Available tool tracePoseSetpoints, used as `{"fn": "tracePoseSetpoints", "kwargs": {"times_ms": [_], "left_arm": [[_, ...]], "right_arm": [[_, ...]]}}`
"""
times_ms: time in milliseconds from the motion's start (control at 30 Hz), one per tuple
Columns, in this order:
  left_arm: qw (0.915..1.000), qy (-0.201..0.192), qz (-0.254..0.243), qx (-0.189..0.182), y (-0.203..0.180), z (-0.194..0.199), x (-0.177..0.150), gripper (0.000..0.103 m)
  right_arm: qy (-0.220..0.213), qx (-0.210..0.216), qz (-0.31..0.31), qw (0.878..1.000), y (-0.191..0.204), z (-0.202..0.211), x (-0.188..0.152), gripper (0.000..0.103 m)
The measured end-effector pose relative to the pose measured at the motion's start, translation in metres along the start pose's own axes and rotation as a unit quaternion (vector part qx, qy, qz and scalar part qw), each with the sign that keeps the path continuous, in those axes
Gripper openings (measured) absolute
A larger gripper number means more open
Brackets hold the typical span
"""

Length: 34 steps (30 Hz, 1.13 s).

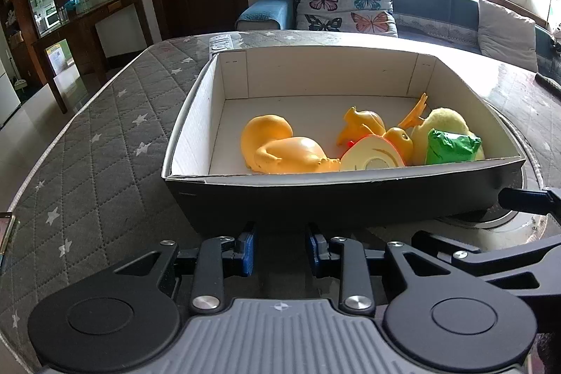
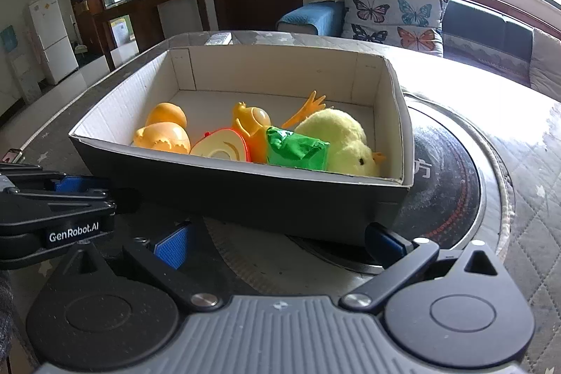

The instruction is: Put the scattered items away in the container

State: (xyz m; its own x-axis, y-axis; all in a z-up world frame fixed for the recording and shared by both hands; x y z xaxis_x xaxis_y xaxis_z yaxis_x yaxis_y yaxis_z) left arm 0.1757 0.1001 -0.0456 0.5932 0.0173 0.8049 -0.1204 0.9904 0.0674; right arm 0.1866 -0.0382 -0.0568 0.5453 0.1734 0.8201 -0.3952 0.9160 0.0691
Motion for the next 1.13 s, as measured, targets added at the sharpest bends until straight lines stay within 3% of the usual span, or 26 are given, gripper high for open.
{"fn": "tracePoseSetpoints", "kwargs": {"times_ms": [1133], "left_arm": [[0.9998, 0.018, 0.005, 0.0, -0.002, -0.0083, -0.0018, 0.031]], "right_arm": [[0.015, 0.0, -0.004, 1.0, -0.0035, -0.0091, -0.0035, 0.103]]}}
Point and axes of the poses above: each gripper's, at about its wrist camera, not at the fingertips, and z roughly against the way its jaws point, y to its left, x to its top, the point moved 7 cm from there along -z, roughly the way its jaws point, and after that the axes turned 12 degrees about -y, right-handed, at the moved point
